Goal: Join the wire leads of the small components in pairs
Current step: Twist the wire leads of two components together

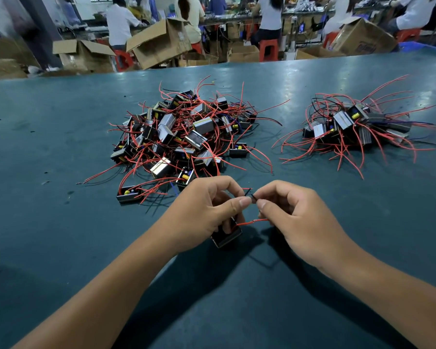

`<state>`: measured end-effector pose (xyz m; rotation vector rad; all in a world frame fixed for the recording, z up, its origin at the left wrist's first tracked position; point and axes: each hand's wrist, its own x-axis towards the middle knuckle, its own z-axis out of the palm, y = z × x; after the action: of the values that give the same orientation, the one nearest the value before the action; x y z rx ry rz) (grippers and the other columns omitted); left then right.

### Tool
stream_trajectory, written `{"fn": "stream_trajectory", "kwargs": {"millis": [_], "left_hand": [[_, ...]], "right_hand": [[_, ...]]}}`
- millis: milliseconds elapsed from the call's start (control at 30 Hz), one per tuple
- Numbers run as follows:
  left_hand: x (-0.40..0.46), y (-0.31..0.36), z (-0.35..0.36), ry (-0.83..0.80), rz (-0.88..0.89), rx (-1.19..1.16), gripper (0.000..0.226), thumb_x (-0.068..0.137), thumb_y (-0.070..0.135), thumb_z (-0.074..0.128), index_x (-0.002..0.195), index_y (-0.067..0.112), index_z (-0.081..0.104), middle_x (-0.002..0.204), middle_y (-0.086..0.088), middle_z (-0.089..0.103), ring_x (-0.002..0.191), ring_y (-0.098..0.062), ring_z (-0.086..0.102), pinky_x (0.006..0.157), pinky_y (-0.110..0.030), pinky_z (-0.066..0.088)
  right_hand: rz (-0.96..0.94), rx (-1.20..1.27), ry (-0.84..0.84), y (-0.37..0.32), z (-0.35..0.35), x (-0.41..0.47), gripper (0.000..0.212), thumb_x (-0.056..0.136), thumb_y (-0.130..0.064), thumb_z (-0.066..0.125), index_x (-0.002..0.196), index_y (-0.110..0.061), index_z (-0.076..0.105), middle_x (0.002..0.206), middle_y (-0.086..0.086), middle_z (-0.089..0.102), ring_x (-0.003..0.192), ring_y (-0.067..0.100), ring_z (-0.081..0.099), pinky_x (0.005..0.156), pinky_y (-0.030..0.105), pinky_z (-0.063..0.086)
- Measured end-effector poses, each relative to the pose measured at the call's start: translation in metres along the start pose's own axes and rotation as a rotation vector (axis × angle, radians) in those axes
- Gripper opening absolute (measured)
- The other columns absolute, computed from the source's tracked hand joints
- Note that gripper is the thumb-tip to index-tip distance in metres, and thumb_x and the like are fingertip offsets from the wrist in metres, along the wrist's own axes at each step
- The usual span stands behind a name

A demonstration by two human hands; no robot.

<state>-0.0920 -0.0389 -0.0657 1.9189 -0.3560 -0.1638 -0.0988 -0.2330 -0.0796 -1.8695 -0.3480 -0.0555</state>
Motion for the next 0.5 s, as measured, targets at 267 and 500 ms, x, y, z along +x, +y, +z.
{"fn": "stream_trajectory", "kwargs": {"millis": [267,500], "left_hand": [[-0.0011,0.0013,0.001,-0.001,0.004,0.021,0.01,0.099,0.019,0.061,0.09,0.016,0.063,0.075,-0.009,0.074,0.053,-0.015,0.06,0.049,-0.025,0.042],[-0.0017,-0.0005,0.0007,-0.031,0.04,0.031,0.007,0.099,0.018,0.062,0.092,0.019,0.063,0.071,-0.006,0.072,0.054,-0.015,0.059,0.051,-0.02,0.044]], "right_hand": [[0.003,0.055,0.024,-0.0021,0.0012,-0.0008,0.013,0.093,-0.015,0.062,0.085,-0.023,0.069,0.074,0.02,0.059,0.058,0.014,0.042,0.054,0.027,0.034],[0.008,0.106,0.078,0.0007,0.0017,-0.001,0.01,0.093,-0.017,0.062,0.086,-0.02,0.069,0.057,-0.001,0.051,0.05,0.006,0.037,0.049,0.015,0.031]]}}
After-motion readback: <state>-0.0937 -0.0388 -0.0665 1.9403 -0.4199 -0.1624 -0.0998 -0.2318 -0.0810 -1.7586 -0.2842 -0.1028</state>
